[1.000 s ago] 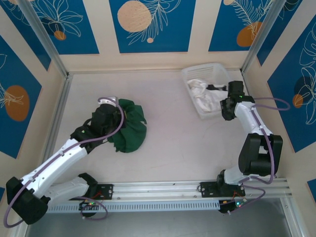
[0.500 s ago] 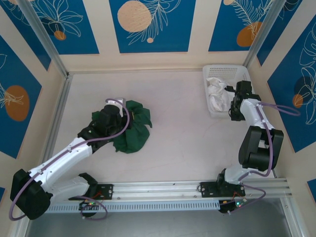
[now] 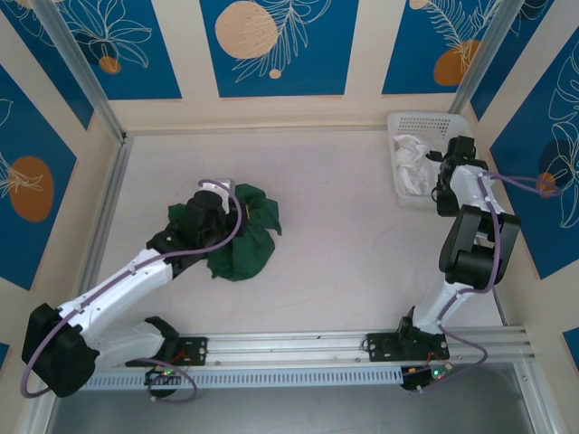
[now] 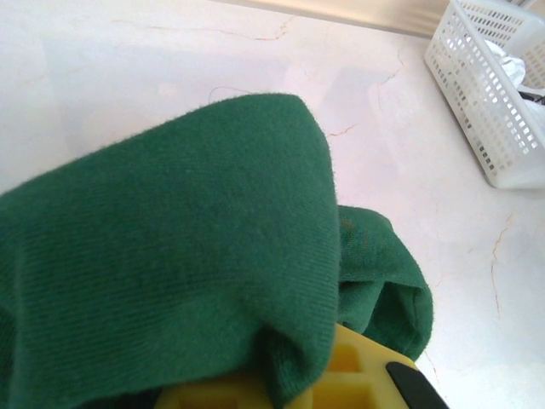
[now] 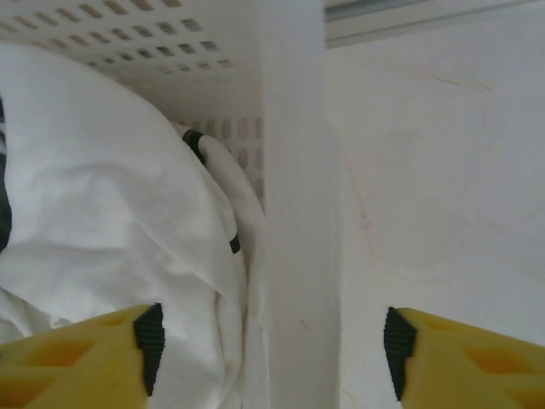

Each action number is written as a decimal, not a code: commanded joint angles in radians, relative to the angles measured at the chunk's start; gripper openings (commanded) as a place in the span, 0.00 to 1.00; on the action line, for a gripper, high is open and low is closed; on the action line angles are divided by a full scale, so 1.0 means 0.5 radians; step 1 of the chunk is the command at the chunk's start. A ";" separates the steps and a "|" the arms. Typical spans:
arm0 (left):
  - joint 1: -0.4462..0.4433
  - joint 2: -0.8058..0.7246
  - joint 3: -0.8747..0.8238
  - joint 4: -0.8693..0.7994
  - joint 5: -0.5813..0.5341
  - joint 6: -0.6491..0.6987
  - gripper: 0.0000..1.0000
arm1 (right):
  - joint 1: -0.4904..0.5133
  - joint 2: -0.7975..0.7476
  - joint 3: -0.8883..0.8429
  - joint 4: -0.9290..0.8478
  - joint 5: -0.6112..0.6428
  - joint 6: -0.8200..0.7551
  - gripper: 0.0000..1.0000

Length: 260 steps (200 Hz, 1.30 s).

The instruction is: Fold and stack the t-shirts

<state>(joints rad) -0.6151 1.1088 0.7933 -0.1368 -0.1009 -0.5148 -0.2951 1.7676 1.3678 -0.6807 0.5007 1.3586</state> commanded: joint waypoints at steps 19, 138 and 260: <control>0.014 0.124 0.134 0.107 0.235 -0.079 0.00 | 0.034 -0.232 -0.039 0.173 -0.134 -0.479 0.85; -0.020 0.609 1.086 -0.875 -0.092 0.033 1.00 | 1.003 -0.984 -0.774 0.584 -1.318 -1.431 0.96; 0.236 0.197 -0.234 -0.488 0.332 -0.562 0.92 | 1.336 -0.209 -0.606 0.417 -1.036 -1.162 0.83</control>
<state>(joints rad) -0.5018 1.2385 0.7528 -0.4854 0.0227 -0.7265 0.3916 1.6665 1.0615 -0.4622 -0.0753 0.7113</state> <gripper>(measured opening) 0.934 0.829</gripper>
